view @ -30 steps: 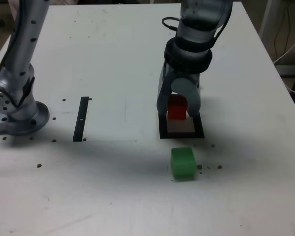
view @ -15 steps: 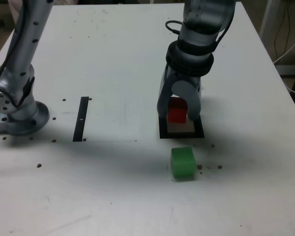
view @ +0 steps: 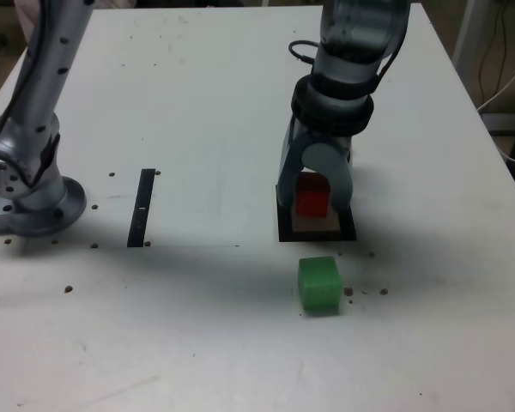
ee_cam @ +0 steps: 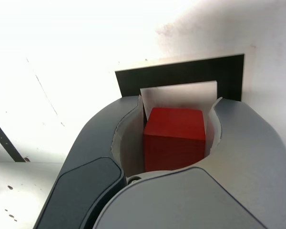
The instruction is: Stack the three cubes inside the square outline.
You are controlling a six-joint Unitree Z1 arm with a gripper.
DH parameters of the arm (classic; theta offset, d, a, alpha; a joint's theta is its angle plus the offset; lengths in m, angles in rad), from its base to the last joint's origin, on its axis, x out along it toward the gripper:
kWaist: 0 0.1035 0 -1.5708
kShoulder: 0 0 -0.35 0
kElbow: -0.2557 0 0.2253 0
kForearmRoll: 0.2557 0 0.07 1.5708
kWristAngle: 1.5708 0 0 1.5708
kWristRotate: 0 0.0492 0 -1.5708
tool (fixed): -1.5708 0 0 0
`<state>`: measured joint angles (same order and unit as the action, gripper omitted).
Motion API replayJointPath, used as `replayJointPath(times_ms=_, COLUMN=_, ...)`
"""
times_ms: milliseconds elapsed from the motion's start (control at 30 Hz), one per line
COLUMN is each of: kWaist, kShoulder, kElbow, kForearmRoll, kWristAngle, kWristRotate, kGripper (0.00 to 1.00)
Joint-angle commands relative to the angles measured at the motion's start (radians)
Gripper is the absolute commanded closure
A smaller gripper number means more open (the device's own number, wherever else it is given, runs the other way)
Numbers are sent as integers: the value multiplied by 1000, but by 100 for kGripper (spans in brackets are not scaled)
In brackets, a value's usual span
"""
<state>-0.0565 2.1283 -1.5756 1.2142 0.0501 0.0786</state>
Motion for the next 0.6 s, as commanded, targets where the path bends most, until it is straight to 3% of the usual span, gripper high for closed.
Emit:
replayJointPath(times_ms=0, kWaist=3, kShoulder=8, kElbow=7, kForearmRoll=-12, kWristAngle=-5, kWristRotate=1, kGripper=58)
replayJointPath(times_ms=133, kWaist=3, kShoulder=11, kElbow=13, kForearmRoll=-24, kWristAngle=-11, kWristRotate=1, kGripper=53)
replayJointPath(times_ms=400, kWaist=3, kShoulder=-5, kElbow=23, kForearmRoll=-32, kWristAngle=-6, kWristRotate=0, kGripper=22)
replayJointPath(times_ms=567, kWaist=3, kShoulder=-27, kElbow=38, kForearmRoll=-6, kWristAngle=12, kWristRotate=-33, kGripper=9)
